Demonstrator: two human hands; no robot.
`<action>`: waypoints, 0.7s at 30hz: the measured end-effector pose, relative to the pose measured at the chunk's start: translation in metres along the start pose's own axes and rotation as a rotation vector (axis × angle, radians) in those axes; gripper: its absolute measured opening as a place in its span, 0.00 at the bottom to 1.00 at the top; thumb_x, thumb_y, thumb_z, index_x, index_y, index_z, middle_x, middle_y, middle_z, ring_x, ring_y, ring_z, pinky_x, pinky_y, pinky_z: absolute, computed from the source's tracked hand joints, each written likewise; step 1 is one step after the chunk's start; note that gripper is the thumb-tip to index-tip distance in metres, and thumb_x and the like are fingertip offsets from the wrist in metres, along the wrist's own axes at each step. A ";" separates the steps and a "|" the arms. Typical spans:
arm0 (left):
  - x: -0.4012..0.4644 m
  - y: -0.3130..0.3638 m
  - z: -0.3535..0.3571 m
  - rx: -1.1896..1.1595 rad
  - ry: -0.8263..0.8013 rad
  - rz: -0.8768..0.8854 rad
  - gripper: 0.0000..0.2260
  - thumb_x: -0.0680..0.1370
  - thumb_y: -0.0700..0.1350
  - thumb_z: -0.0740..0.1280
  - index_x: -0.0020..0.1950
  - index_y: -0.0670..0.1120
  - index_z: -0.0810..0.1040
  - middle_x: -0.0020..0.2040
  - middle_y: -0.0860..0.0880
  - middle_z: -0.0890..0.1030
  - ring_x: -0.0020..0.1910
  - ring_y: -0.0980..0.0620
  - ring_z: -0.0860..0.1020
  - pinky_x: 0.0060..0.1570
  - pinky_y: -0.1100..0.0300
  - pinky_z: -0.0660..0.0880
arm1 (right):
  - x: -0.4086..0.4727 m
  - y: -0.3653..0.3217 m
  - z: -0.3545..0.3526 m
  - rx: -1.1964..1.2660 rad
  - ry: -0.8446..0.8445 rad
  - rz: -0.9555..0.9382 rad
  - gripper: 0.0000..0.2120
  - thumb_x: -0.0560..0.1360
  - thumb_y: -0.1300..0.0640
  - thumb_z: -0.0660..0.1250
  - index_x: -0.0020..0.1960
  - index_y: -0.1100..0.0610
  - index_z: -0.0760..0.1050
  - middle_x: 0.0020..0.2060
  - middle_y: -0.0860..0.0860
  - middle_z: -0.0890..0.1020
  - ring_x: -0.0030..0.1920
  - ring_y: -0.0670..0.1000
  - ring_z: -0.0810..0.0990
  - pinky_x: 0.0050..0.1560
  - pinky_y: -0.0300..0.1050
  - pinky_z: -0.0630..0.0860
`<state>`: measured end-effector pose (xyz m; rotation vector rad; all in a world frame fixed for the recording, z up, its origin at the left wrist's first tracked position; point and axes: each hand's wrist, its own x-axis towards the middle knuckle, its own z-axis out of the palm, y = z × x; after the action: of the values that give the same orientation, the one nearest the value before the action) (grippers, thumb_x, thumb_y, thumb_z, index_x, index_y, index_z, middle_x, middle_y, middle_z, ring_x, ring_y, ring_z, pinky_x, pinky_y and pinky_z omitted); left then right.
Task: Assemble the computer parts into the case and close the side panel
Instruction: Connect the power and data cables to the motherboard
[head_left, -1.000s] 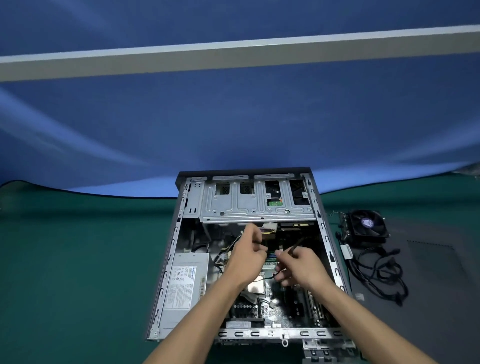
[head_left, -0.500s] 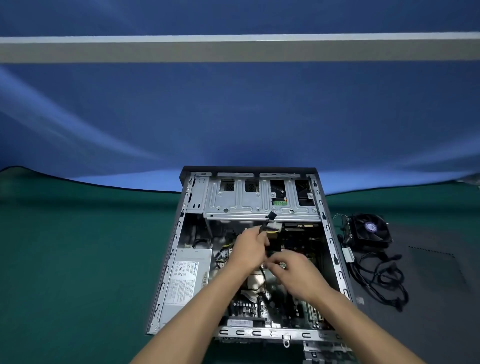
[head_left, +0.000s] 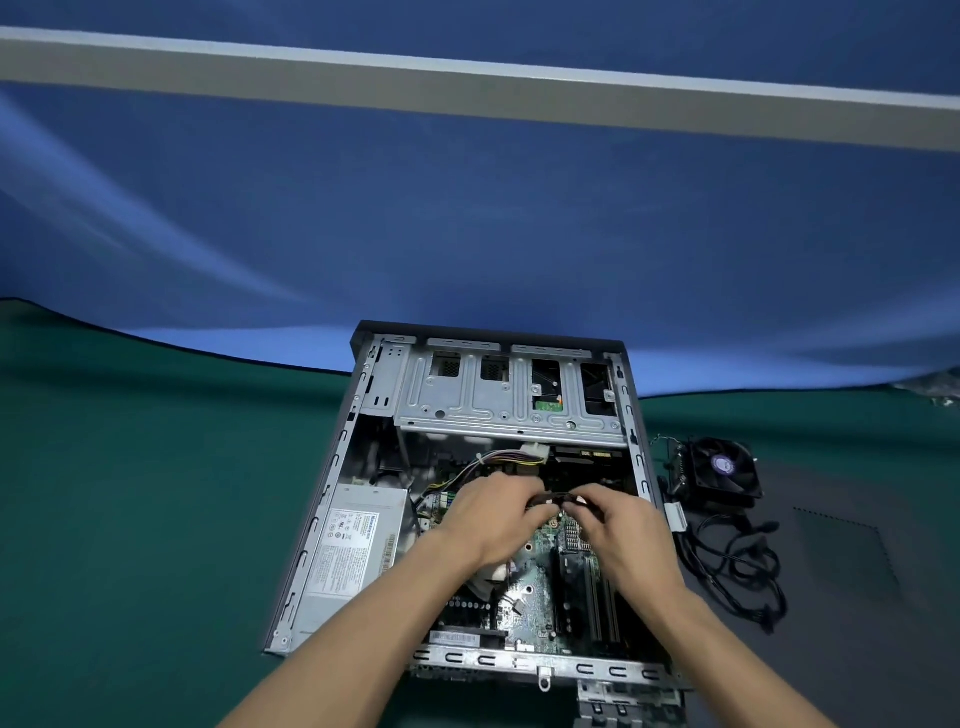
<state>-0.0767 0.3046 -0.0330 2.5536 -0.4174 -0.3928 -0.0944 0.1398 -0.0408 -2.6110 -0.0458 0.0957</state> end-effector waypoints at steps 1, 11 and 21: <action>0.000 0.000 0.000 -0.038 0.078 0.002 0.12 0.78 0.56 0.61 0.52 0.50 0.77 0.46 0.52 0.78 0.47 0.51 0.76 0.48 0.56 0.72 | 0.000 -0.001 0.000 -0.037 -0.008 0.012 0.06 0.77 0.47 0.66 0.49 0.46 0.81 0.33 0.44 0.81 0.34 0.46 0.76 0.34 0.41 0.67; 0.001 0.025 -0.002 -0.580 -0.091 -0.338 0.09 0.80 0.43 0.62 0.46 0.40 0.79 0.40 0.42 0.82 0.30 0.51 0.75 0.29 0.61 0.72 | 0.011 -0.005 0.000 -0.107 -0.163 0.057 0.12 0.82 0.54 0.56 0.56 0.56 0.77 0.47 0.54 0.83 0.47 0.55 0.80 0.43 0.45 0.73; 0.007 0.032 0.035 -1.391 0.081 -0.580 0.02 0.76 0.37 0.68 0.46 0.38 0.78 0.34 0.44 0.78 0.24 0.57 0.75 0.26 0.66 0.75 | -0.004 0.001 -0.006 -0.354 -0.080 -0.103 0.12 0.81 0.47 0.54 0.56 0.47 0.75 0.48 0.45 0.81 0.50 0.49 0.78 0.37 0.42 0.64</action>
<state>-0.0894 0.2599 -0.0462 1.2421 0.5174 -0.5161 -0.0978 0.1356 -0.0354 -2.9501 -0.2453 0.1696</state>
